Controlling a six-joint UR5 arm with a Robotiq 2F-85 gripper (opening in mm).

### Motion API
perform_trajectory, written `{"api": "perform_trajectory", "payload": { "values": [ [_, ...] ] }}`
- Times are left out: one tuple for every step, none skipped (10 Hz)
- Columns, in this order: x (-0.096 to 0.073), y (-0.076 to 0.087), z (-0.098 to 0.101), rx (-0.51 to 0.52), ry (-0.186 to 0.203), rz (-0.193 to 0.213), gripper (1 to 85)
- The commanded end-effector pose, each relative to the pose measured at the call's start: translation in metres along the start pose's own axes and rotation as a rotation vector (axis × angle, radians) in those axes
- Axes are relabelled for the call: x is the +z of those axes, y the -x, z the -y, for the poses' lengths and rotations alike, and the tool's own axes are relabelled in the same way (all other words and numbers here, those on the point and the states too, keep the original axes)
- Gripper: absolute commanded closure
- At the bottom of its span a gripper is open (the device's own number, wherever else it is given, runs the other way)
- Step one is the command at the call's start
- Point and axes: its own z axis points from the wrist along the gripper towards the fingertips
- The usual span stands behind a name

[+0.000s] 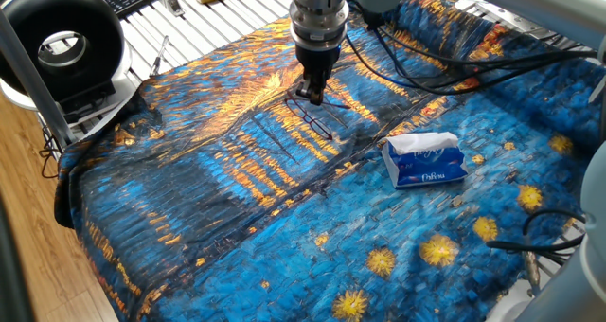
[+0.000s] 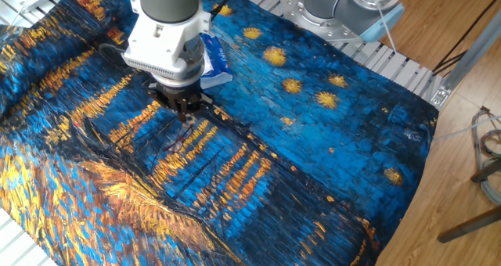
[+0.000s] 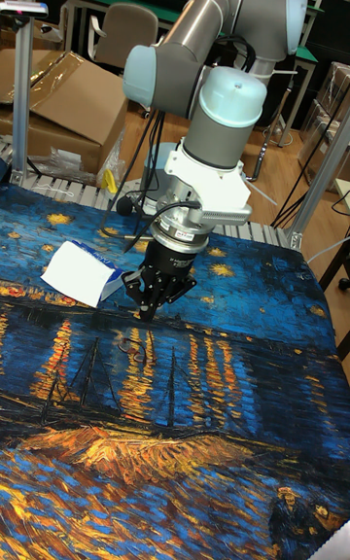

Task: Unfold the leg of the glasses (with one hand)

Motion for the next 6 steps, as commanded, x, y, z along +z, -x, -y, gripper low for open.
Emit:
{"api": "perform_trajectory", "payload": {
  "values": [
    [0.001,0.001,-0.001,0.005,0.008,0.002,84.7],
    [0.004,0.003,-0.001,-0.001,0.013,0.003,84.7],
    [0.007,0.006,-0.001,-0.005,0.015,0.005,84.7],
    [0.01,0.007,-0.001,-0.008,0.017,0.004,84.7],
    [0.013,0.009,0.002,-0.01,0.01,0.001,84.7],
    [0.018,0.011,0.003,-0.012,0.007,-0.003,84.7]
  ]
}}
